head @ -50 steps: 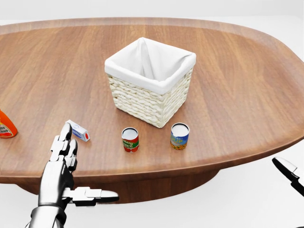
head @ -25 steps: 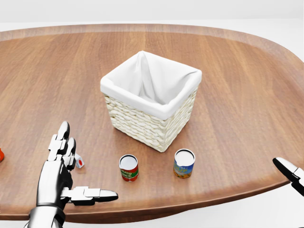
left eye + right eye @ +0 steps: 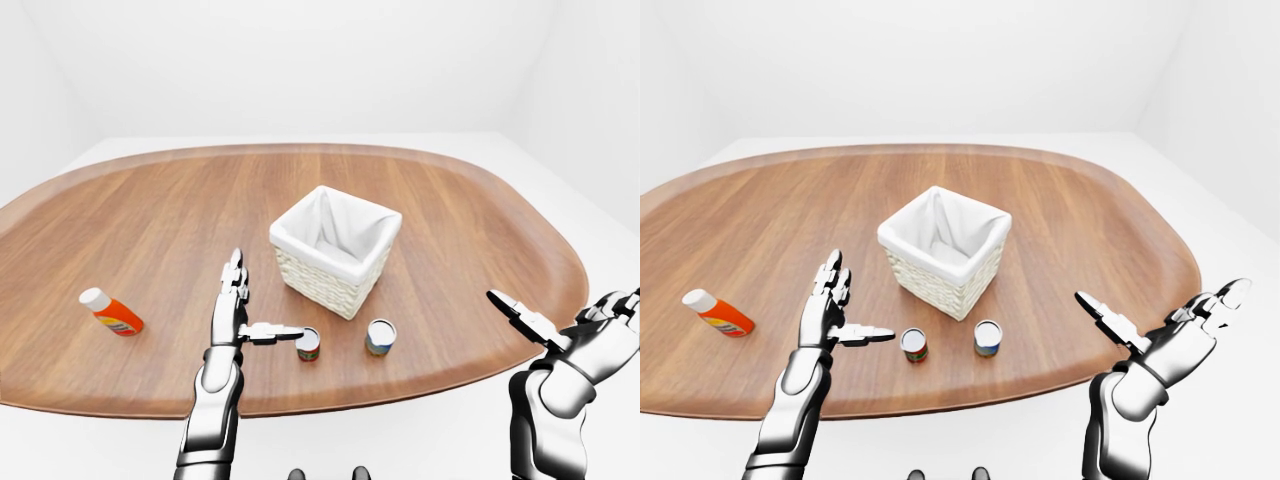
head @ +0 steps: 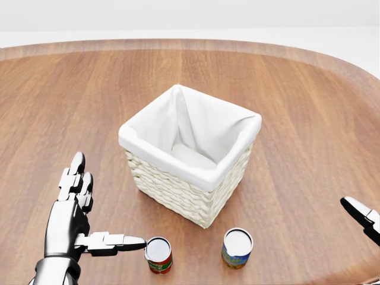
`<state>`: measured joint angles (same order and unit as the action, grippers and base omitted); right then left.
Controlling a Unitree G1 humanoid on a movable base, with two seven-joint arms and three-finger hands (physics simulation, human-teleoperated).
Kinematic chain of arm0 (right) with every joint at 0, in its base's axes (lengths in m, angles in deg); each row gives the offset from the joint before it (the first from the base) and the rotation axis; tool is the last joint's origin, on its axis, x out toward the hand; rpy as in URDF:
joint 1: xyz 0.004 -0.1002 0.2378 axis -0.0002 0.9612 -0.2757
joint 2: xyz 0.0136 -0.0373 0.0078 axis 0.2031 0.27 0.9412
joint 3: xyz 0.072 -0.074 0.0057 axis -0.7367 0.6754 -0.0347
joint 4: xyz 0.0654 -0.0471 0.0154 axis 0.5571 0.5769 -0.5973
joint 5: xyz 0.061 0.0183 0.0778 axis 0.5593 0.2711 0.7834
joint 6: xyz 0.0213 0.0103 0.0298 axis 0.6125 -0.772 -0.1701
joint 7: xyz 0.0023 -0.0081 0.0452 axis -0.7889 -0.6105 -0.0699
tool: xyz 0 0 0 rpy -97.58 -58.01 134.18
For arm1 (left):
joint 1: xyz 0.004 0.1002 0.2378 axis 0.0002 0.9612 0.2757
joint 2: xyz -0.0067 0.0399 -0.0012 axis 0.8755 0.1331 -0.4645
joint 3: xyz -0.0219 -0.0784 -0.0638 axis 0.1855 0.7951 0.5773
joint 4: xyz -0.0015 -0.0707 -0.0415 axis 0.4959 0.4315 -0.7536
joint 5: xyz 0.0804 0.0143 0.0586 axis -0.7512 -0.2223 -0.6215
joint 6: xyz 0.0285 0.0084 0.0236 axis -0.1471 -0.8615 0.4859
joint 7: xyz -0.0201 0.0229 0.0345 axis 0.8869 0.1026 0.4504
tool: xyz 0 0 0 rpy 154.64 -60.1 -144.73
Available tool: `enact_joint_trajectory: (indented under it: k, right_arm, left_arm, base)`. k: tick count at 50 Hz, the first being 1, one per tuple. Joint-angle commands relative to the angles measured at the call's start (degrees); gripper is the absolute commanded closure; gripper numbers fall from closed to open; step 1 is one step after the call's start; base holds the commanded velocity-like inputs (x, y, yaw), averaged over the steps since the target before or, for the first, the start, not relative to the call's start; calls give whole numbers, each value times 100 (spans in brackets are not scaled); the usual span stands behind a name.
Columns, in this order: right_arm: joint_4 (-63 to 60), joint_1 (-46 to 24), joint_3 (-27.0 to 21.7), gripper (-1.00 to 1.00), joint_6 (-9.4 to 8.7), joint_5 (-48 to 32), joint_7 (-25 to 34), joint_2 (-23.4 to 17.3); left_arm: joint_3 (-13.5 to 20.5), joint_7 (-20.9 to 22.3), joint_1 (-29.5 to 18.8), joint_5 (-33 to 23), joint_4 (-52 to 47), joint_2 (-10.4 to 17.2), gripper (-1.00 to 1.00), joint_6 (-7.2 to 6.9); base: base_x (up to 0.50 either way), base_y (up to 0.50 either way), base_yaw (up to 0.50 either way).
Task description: Pick up the alphabet soup and the cream cheese box, and put them in the basket.
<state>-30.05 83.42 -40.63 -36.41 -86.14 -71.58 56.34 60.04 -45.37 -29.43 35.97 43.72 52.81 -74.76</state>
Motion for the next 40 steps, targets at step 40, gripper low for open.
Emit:
enact_joint_trajectory:
  k: [40]
  right_arm:
    - [15,-5,6,-100,0,-1,0,-3]
  left_arm:
    - [4,30,-18,9,28,14,-100,-24]
  base:
    - [33,0,0]
